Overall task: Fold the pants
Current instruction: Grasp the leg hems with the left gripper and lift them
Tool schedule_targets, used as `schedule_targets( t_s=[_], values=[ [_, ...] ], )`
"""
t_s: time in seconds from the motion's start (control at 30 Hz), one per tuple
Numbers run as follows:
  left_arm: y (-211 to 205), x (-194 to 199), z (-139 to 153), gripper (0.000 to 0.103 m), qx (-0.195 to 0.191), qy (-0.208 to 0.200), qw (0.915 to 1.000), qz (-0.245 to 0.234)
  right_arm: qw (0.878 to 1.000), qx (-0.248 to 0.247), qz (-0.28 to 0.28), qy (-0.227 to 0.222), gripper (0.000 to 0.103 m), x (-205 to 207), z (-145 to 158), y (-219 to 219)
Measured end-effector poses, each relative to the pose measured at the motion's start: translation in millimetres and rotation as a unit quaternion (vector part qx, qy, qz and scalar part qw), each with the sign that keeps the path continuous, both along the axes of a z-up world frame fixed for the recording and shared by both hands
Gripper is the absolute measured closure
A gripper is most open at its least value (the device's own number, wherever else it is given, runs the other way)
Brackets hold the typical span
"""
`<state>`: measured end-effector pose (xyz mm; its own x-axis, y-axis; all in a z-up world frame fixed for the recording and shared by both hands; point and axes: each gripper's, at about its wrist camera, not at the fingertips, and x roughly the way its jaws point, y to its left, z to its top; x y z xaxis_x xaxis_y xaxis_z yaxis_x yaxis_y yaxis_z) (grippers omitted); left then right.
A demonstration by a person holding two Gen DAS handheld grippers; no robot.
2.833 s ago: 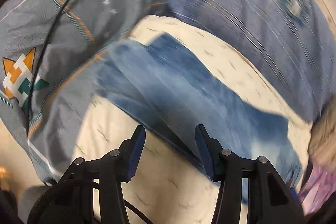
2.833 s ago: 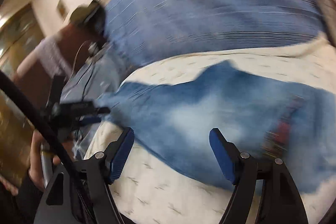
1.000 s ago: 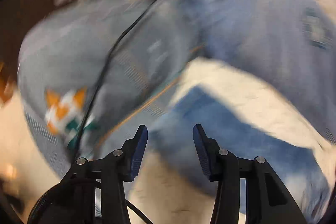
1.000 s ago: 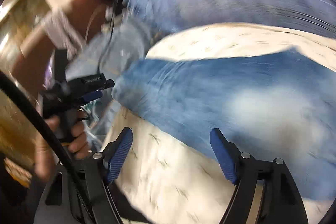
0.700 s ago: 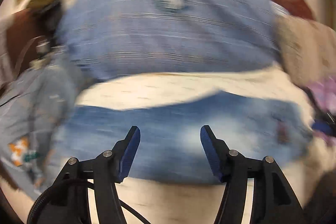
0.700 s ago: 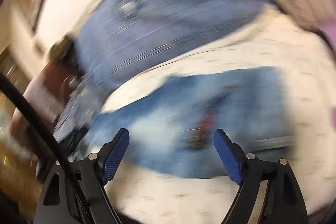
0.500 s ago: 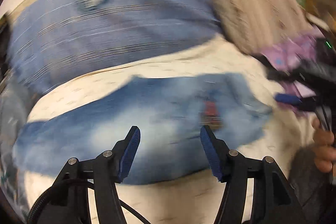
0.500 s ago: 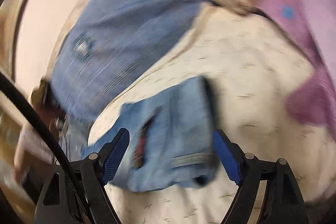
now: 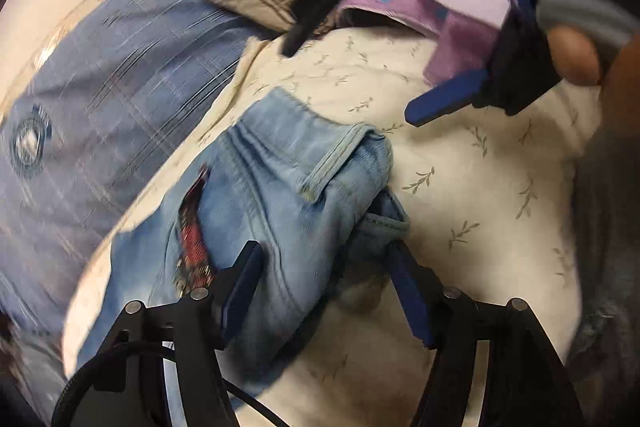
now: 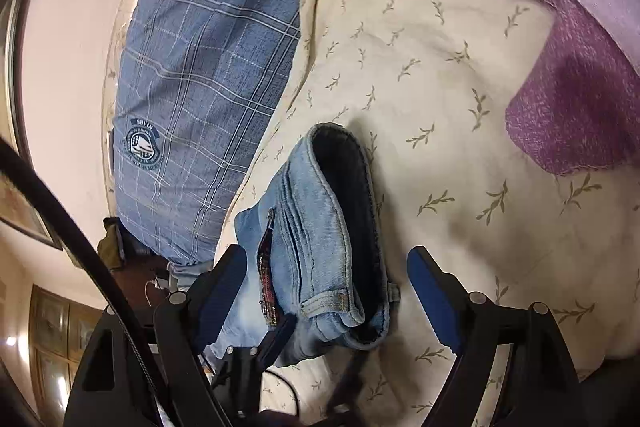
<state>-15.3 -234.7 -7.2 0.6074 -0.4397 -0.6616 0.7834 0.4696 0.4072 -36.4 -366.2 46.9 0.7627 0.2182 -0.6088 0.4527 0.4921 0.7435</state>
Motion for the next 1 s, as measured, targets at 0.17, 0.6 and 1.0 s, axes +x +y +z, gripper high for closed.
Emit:
schedule_targets(
  t_s=[0.17,0.6,1.0],
  values=[
    [3.4,-8.6,-8.3,0.040,-0.006,-0.001,0.9997,-0.026,1.000,0.017,-0.009,0.016,0.019,-0.6,-8.8,-4.5],
    [15.2,-8.5,0.3,0.083,-0.052,0.042,0.9977,-0.015,0.999,-0.012,0.019,0.047,0.018,22.9,-3.9,-36.1],
    [43.6,29.7,24.0,0.086,-0.188,0.214,0.9541,0.093,0.995,0.059,0.070,0.047,0.019,58.1,-30.5,-7.5]
  ],
)
